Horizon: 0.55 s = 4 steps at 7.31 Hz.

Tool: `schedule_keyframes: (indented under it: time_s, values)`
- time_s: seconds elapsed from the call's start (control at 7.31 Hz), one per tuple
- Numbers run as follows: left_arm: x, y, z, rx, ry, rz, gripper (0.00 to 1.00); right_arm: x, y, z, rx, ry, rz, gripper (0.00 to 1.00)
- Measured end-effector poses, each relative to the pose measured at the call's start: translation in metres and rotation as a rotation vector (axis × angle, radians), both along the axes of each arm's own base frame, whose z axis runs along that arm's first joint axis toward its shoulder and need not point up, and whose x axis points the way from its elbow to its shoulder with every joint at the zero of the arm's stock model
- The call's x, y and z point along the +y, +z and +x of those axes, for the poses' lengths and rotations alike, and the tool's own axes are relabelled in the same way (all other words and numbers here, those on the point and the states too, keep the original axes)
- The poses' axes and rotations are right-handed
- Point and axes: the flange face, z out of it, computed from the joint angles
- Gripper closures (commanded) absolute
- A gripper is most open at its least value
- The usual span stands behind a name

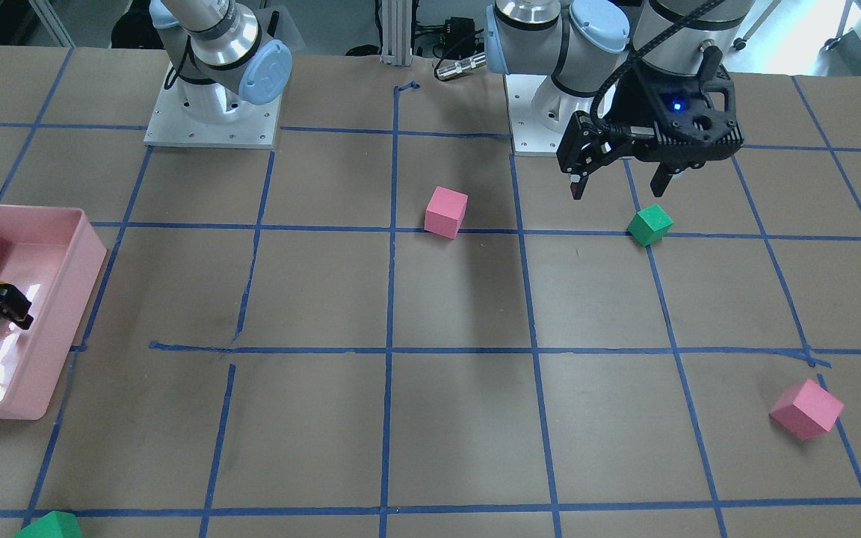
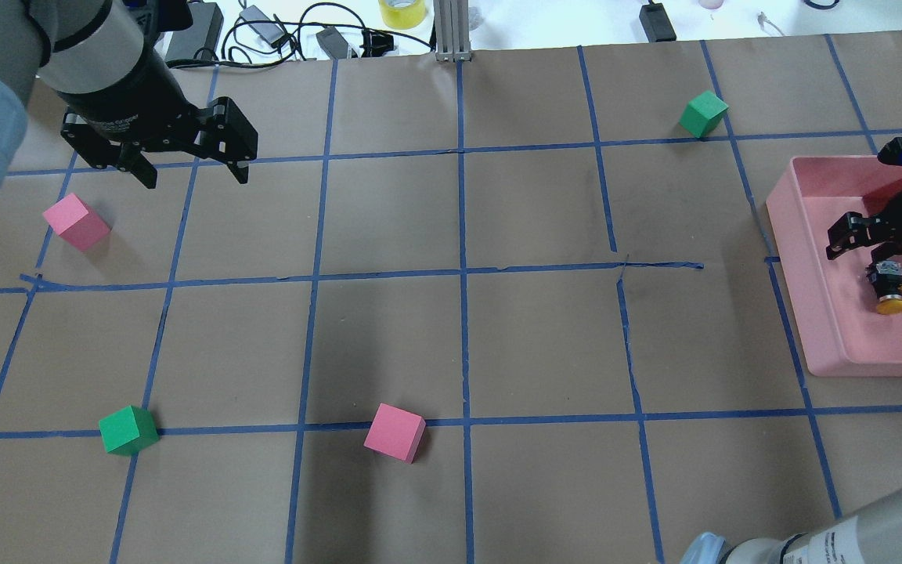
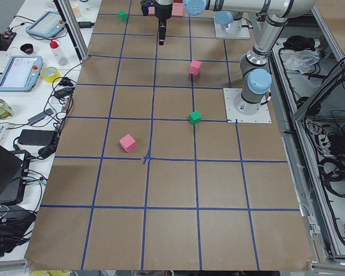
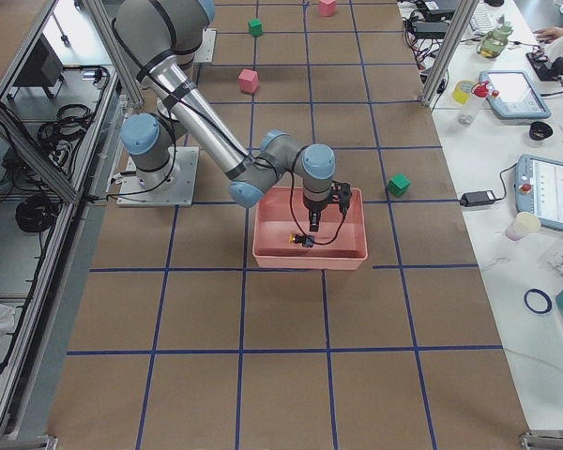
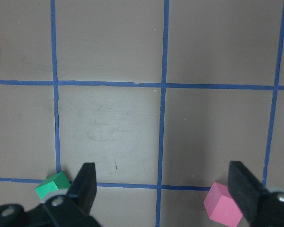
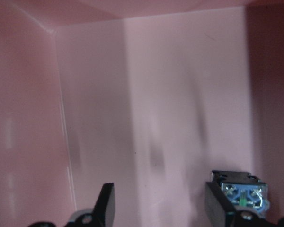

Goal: Align button upright

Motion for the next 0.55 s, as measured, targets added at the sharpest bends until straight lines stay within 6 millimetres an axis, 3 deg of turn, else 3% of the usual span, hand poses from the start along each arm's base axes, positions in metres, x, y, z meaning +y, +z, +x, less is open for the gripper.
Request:
schedule_keyframes:
  time_s: [0.55]
  values:
    - [0.0, -0.0001, -0.0001, 0.0, 0.0, 0.0, 0.0, -0.0068, 0.0113, -0.0063, 0.026, 0.009, -0.018, 0.27]
